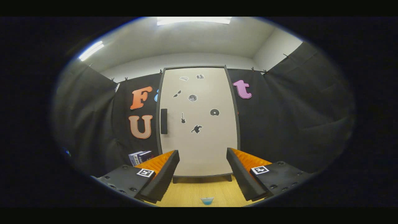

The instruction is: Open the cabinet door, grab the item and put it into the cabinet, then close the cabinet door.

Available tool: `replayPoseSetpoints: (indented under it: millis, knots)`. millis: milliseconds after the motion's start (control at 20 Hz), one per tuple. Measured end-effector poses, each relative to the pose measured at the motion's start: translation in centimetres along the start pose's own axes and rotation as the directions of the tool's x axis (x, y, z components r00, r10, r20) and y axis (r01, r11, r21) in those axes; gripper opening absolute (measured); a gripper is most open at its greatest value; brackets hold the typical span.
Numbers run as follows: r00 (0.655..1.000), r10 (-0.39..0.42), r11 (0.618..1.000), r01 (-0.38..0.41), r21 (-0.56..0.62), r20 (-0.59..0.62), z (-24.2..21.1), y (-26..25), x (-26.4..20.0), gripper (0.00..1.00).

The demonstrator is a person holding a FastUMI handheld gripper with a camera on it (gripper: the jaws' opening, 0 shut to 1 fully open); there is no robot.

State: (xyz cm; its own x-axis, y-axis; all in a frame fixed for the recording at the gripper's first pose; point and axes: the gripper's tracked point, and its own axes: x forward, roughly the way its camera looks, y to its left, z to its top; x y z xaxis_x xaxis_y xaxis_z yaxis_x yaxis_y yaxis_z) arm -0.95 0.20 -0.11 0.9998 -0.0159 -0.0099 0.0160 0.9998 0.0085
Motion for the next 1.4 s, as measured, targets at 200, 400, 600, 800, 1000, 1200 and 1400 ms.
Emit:
replayPoseSetpoints:
  millis: [200,400,600,800,1000,1200,1400]
  knots:
    - [0.999,0.014,1.0,-0.015,0.025,0.045,2.2,1.0,1.3,0.97]
    - [0.997,0.065,0.997,-0.066,0.038,0.034,3.3,3.5,4.4,0.97]
    - [0.988,0.148,0.985,-0.143,0.097,-0.047,3.3,8.1,9.3,0.97]
    - [0.975,0.209,0.976,-0.205,0.07,-0.068,4.1,12.7,14.3,0.97]
    - [0.983,0.171,0.985,-0.171,0.002,-0.069,4.7,15.1,20.1,0.97]
    - [0.981,0.155,0.987,-0.159,-0.025,-0.12,3.3,17.1,25.3,0.98]
    - [0.974,0.132,0.989,-0.142,-0.043,-0.185,0.4,17.7,27.9,0.97]
